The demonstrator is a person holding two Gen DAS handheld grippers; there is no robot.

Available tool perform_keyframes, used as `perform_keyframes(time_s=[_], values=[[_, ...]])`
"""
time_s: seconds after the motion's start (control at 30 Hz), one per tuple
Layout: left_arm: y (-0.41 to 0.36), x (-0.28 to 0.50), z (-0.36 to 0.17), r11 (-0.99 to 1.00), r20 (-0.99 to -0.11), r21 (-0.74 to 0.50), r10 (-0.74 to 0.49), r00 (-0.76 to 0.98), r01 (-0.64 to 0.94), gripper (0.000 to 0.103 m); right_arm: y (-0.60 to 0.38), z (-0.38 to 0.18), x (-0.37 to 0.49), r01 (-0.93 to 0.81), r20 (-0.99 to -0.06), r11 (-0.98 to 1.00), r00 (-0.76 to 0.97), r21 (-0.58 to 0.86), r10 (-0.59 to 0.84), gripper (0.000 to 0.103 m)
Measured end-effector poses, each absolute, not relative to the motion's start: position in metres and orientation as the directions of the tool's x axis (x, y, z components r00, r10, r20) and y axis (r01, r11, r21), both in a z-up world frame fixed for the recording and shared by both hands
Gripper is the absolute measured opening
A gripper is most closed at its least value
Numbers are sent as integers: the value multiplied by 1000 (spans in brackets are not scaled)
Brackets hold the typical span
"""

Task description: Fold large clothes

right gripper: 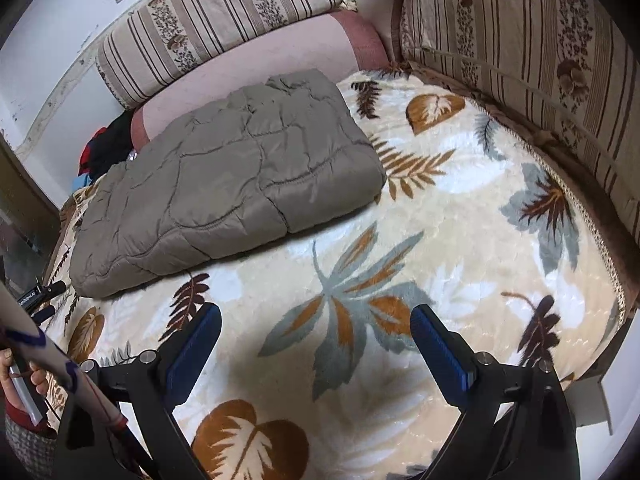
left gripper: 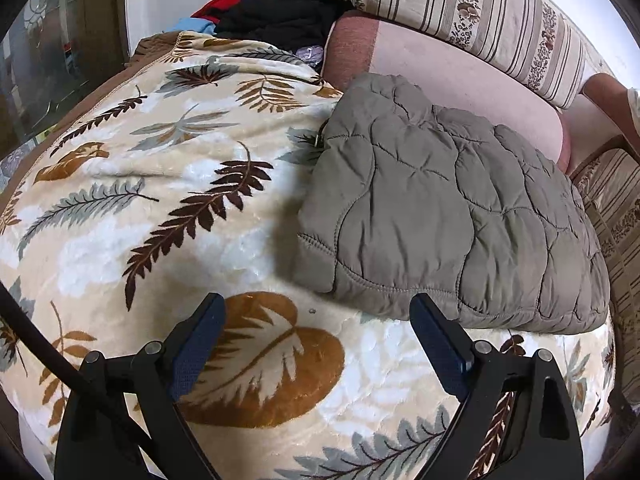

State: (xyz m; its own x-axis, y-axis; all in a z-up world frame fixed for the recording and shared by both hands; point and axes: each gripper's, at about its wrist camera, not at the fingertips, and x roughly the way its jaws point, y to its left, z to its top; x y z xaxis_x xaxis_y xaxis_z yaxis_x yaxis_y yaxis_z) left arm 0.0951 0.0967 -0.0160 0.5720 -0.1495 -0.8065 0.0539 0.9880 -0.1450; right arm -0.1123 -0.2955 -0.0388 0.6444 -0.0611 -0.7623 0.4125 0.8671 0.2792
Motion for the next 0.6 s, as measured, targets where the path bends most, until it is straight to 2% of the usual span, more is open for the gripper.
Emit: perform_keyframes(time_s=[0.6], values=[[118, 90, -37, 976, -805, -220, -186, 563, 7, 92, -285, -55, -106, 417, -788, 871, 613, 260, -58, 97]])
